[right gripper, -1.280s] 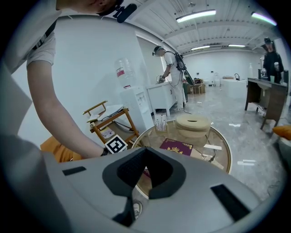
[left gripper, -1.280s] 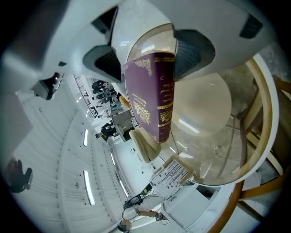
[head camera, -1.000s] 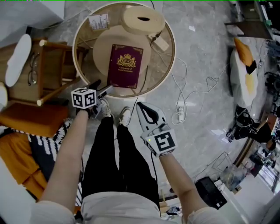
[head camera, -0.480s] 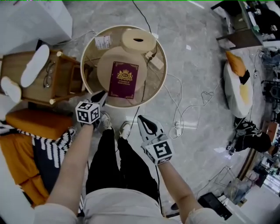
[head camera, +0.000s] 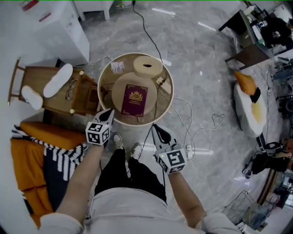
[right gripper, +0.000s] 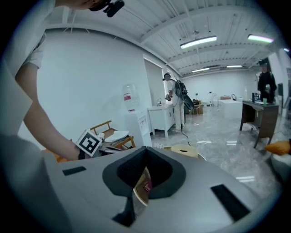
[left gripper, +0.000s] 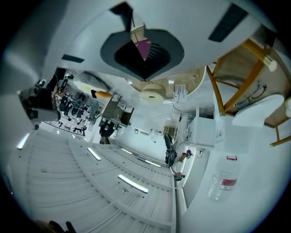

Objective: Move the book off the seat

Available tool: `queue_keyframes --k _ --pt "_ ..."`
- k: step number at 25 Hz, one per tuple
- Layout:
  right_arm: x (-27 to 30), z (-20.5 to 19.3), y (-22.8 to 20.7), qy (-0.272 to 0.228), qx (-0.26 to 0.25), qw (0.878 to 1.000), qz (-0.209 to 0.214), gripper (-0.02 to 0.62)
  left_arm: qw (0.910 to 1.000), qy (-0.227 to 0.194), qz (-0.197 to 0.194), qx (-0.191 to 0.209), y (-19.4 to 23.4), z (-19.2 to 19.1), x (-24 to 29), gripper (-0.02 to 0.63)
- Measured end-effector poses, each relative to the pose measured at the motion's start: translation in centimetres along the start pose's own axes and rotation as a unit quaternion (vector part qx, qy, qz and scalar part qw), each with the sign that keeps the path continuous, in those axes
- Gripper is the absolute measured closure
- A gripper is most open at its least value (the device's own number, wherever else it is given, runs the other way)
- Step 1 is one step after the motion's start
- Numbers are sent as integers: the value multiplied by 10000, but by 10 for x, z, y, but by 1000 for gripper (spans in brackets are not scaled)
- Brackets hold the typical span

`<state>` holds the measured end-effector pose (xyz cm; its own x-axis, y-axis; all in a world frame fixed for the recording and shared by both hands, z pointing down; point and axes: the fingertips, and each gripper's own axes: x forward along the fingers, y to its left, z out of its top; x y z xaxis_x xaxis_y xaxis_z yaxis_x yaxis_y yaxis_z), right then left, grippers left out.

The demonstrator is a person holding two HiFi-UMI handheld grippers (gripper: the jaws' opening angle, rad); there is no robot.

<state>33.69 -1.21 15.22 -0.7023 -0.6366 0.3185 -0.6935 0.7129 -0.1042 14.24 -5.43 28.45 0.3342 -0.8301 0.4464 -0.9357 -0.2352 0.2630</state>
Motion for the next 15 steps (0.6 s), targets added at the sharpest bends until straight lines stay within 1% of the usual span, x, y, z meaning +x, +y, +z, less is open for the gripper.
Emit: queue_keyframes --k 2,4,8,11,13,15 --pt "-10 9 -6 -163 379 9991 -112 574 9997 -154 -25 179 -14 13 -17 589" --pt "-18 21 -12 -368 527 9976 -262 574 9988 -345 -47 336 -26 32 -33 589" --pt "-30 49 -17 -759 445 9953 -402 574 9948 -712 -6 733 -39 75 -63 589" --pt "-50 63 -20 -924 447 9942 -330 574 9912 -893 -8 976 -53 95 -81 589" --pt "-62 73 -25 -1027 416 9933 -327 574 9888 -1060 11 1047 -59 109 -91 589" --pt "-73 85 -30 -1120 321 9925 -380 574 9862 -1292 3 1031 -65 128 -100 589"
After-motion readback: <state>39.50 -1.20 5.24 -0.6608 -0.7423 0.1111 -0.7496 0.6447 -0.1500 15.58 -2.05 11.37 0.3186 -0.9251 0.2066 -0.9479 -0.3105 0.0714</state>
